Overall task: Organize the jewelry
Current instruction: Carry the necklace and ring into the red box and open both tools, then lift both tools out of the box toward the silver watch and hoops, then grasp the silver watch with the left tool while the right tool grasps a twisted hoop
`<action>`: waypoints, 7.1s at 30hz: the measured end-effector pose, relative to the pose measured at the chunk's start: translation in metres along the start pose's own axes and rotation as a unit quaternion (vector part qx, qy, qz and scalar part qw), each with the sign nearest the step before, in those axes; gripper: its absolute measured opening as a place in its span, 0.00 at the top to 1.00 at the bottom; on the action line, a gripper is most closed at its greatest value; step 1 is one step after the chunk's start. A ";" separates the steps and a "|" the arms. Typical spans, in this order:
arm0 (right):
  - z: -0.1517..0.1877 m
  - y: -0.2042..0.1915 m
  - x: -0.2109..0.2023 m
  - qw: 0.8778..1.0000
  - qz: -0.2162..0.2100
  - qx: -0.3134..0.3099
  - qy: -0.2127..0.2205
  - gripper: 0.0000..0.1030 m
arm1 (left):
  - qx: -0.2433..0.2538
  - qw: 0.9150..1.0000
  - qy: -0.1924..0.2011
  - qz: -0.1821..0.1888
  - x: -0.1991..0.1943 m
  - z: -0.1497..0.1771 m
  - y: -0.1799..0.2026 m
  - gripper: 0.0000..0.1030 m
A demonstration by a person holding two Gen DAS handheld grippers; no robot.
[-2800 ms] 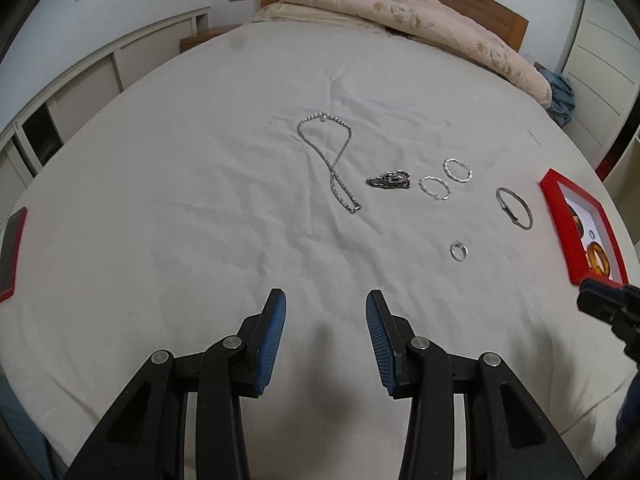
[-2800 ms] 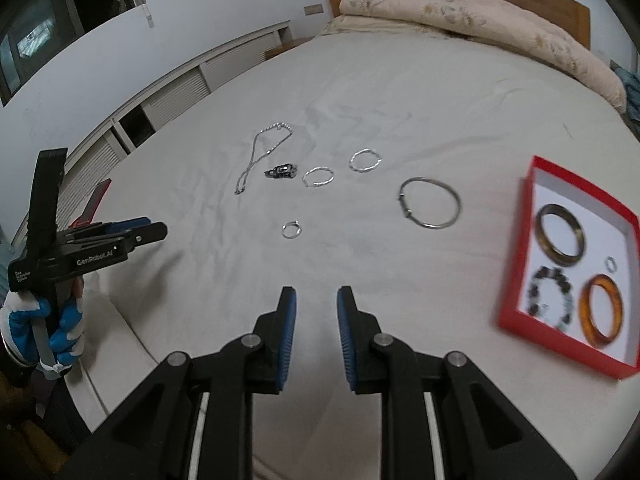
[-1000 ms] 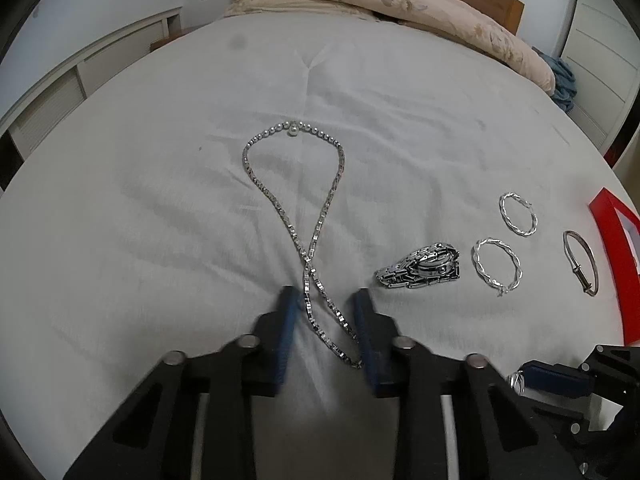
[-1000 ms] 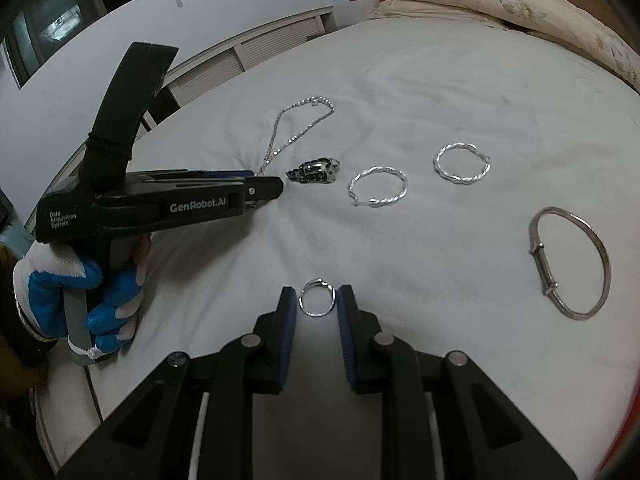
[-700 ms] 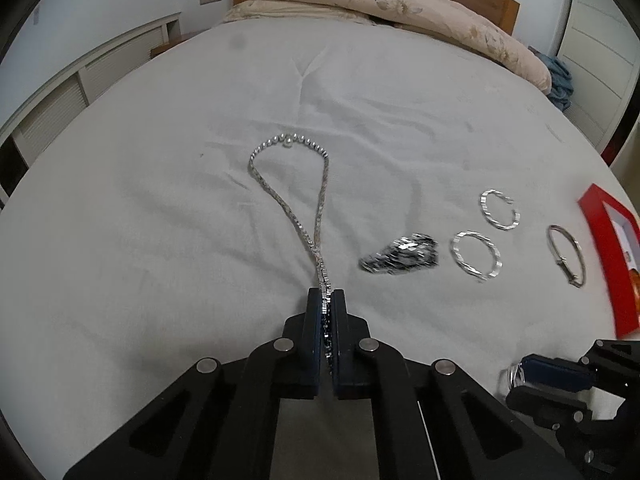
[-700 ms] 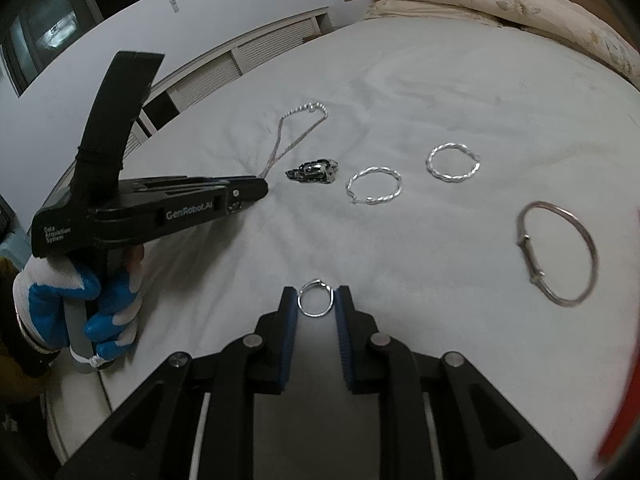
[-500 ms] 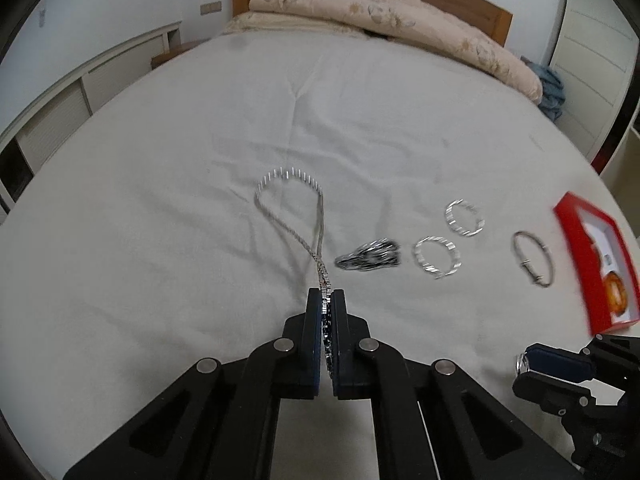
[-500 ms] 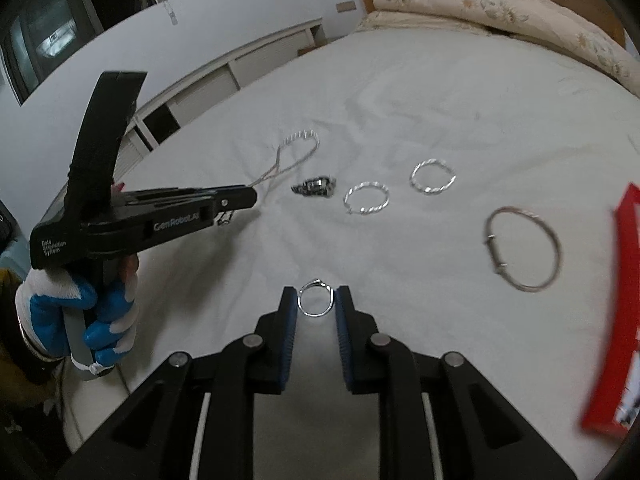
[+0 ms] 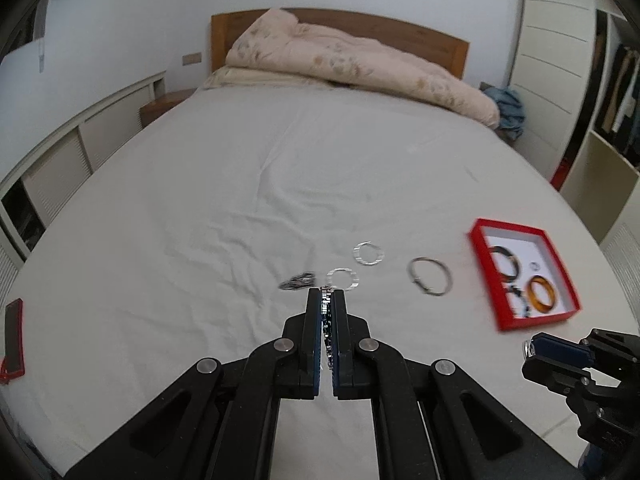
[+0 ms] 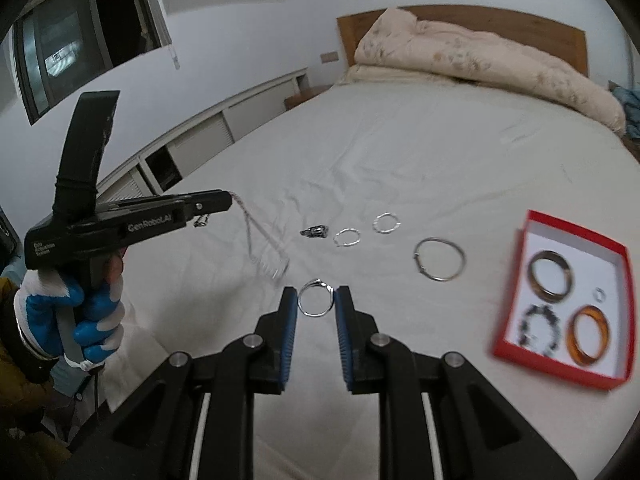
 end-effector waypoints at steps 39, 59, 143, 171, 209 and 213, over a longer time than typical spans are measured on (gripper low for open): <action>-0.023 0.299 -0.060 0.984 0.155 0.084 0.014 0.83 | 0.133 0.982 -0.029 0.129 0.127 -0.100 0.332 0.96; 0.000 0.353 0.007 0.975 0.167 0.046 -0.142 0.82 | 0.151 0.973 -0.139 0.104 0.209 -0.026 0.348 0.95; 0.027 -0.085 -0.173 0.959 0.270 -0.086 0.026 0.66 | -0.012 0.999 0.036 -0.013 -0.149 0.078 0.045 0.28; 0.022 0.007 -0.014 0.990 0.125 0.012 -0.063 0.66 | -0.055 0.991 -0.095 -0.070 0.009 0.090 -0.033 0.41; -0.014 0.080 0.176 0.994 0.025 0.058 -0.087 0.66 | 0.060 0.995 -0.070 0.035 0.192 0.003 -0.019 0.51; -0.016 0.084 0.183 0.994 0.022 0.059 -0.088 0.66 | 0.070 0.994 -0.073 0.036 0.206 0.001 -0.017 0.51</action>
Point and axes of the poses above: each gripper's, at about its wrist camera, not at the fingertips, and x roughly the way its jaws point, y to its right, z to its underside, the point moved 3 cm from there along x, roughly the way its jaws point, and after that the axes turned 9 degrees about -z, right-handed, at the moved point
